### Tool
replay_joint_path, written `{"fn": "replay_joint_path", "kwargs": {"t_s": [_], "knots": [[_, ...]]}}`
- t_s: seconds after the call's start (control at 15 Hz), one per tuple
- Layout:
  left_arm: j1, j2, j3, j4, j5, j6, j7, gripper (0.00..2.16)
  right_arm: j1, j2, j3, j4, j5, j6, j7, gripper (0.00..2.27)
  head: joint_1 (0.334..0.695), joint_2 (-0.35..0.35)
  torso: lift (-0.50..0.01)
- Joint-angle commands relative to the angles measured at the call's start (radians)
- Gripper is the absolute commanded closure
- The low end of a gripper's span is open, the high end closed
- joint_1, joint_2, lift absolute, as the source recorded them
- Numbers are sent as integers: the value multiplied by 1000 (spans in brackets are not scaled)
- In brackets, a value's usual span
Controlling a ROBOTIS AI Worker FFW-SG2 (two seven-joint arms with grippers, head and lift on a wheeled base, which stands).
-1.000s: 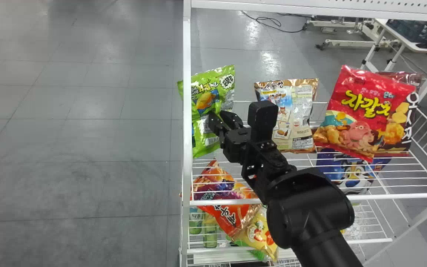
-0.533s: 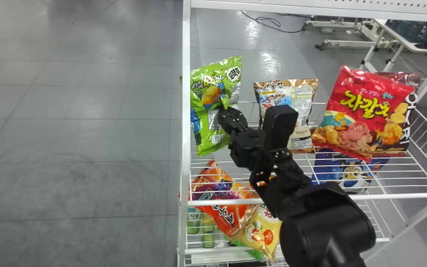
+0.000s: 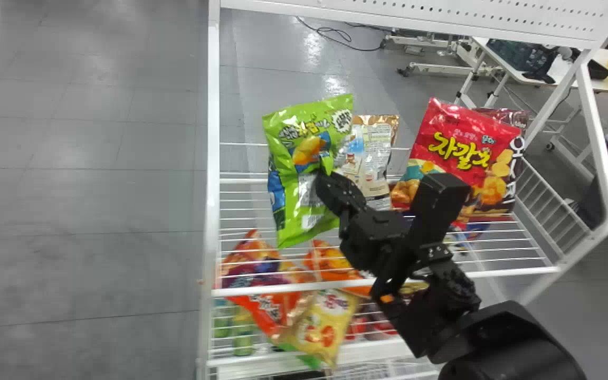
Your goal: Hold basket handle with left hand then pick Gkobukchip with right hand and place into basket
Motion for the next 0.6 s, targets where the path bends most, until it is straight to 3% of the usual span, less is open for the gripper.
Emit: {"fn": "replay_joint_path", "kwargs": {"t_s": [0.0,0.27,0.53], "knots": [[8,-3,-4,-15,0,1,3,1966,105,-14,-101,-130,-84,152,31,2044,695,-314,-32],[22,-3,-21,-34,0,1,10,1966,226,-14,-248,-308,-136,477,133,2044,695,-350,-32],[30,-3,-26,-60,0,1,21,1966,260,-14,-449,-471,-289,944,191,2044,695,-350,-32]]}}
